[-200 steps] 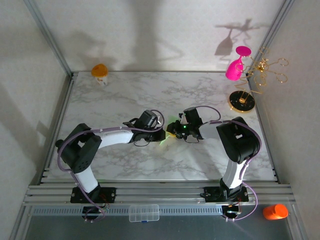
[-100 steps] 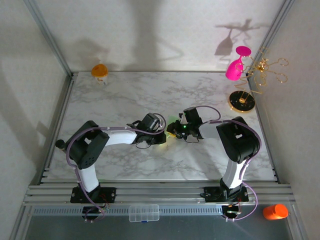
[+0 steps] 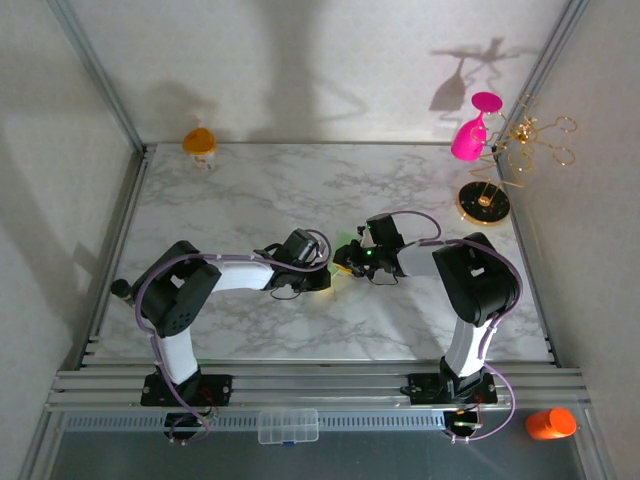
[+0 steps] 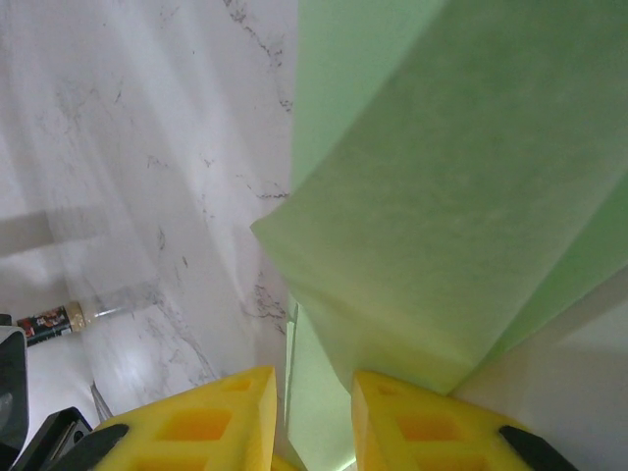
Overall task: Fold a paper plane with a square sheet of paper (pick it up from the middle)
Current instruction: Fold the wing for the fifth time at the center of the table.
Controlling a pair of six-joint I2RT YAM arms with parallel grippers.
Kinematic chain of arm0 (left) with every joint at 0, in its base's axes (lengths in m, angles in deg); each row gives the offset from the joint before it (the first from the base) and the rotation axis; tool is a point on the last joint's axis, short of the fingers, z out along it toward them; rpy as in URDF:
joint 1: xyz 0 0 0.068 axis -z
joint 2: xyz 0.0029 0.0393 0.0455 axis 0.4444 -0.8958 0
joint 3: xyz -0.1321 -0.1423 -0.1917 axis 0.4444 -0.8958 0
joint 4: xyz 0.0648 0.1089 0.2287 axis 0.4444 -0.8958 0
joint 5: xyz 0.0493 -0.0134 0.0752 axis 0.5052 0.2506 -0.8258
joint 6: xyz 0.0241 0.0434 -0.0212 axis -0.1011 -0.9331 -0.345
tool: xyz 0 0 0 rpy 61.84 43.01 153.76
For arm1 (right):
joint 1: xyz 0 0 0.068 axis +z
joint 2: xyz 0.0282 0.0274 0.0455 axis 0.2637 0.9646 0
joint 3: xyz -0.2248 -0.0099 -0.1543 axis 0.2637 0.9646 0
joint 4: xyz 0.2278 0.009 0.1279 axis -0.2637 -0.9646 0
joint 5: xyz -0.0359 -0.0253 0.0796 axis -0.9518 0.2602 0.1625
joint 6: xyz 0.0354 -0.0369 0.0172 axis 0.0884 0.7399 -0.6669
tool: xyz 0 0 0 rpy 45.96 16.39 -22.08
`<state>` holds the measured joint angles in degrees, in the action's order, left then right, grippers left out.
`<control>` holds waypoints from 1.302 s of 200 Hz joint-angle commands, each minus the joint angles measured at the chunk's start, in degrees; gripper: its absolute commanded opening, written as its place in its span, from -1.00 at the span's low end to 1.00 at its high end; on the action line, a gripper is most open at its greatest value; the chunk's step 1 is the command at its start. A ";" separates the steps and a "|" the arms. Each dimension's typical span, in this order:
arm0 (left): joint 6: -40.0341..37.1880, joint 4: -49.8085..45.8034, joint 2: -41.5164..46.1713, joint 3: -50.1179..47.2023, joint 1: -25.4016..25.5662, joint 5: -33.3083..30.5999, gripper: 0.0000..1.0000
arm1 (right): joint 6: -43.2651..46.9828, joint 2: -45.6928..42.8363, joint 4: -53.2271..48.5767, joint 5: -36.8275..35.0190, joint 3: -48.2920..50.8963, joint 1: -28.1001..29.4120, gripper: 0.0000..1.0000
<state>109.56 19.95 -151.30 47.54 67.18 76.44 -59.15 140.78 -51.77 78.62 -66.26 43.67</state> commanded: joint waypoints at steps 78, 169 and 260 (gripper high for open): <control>0.36 0.23 1.90 -7.81 -1.77 1.03 -0.84 | 1.80 5.76 -6.16 -6.07 -1.58 0.62 -0.44; 3.03 5.36 7.52 -3.61 -1.73 0.50 -0.82 | 1.77 5.41 -6.06 -5.92 -1.58 0.65 -0.44; 4.60 7.63 -0.43 -1.63 -0.89 -0.25 -0.88 | 1.67 4.59 -5.88 -5.04 -2.02 0.64 -0.44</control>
<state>113.41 26.21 -150.97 45.49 65.82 77.23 -58.67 141.63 -56.47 78.59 -68.90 43.67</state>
